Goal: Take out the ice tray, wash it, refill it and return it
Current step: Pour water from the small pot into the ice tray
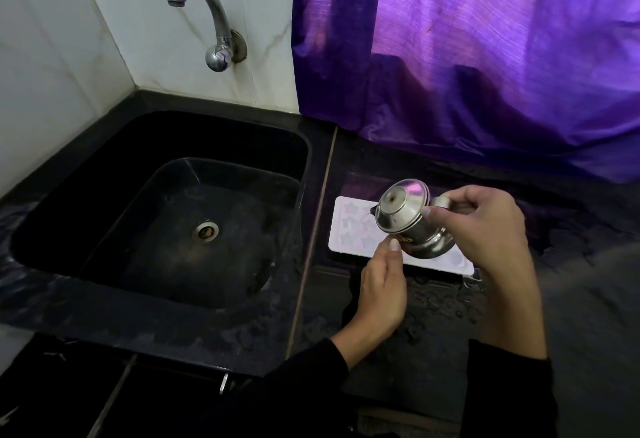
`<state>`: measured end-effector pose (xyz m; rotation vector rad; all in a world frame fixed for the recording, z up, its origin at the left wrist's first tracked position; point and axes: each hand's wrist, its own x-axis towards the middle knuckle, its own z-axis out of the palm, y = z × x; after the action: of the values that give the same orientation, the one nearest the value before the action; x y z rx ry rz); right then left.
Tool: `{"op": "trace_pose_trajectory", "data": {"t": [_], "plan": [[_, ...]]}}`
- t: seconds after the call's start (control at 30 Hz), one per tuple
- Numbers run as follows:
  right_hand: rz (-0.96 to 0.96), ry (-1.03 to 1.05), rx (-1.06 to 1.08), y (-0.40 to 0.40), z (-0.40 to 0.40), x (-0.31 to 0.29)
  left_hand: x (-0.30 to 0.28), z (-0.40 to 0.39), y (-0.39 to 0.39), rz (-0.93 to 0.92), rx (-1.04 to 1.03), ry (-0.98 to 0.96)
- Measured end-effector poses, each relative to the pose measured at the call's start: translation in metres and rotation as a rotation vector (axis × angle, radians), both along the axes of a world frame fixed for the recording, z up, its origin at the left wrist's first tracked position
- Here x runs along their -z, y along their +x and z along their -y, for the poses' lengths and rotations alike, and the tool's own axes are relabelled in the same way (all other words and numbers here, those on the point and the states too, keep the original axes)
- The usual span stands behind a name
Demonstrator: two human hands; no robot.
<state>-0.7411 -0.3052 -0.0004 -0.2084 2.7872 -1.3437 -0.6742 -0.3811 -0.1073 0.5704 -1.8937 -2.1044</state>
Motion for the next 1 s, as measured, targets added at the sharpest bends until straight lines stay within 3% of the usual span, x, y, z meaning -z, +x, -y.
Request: {"op": "trace_pose_trajectory", "data": {"t": [0.2,0.37,0.73,1.0], "plan": [[0.022,-0.042,-0.005,-0.004,-0.002,0.0,0.0,0.002,-0.001,-0.005,-0.009,-0.016],[0.067,-0.233,-0.011,-0.009,-0.005,-0.002,-0.006,0.007,-0.006,-0.004,-0.014,-0.033],[0.388,-0.68,0.072,-0.049,-0.003,0.023,-0.017,0.042,-0.049,-0.09,-0.125,-0.098],[0.513,-0.799,0.091,-0.086,0.014,0.05,-0.021,0.07,-0.088,-0.037,-0.127,-0.158]]}}
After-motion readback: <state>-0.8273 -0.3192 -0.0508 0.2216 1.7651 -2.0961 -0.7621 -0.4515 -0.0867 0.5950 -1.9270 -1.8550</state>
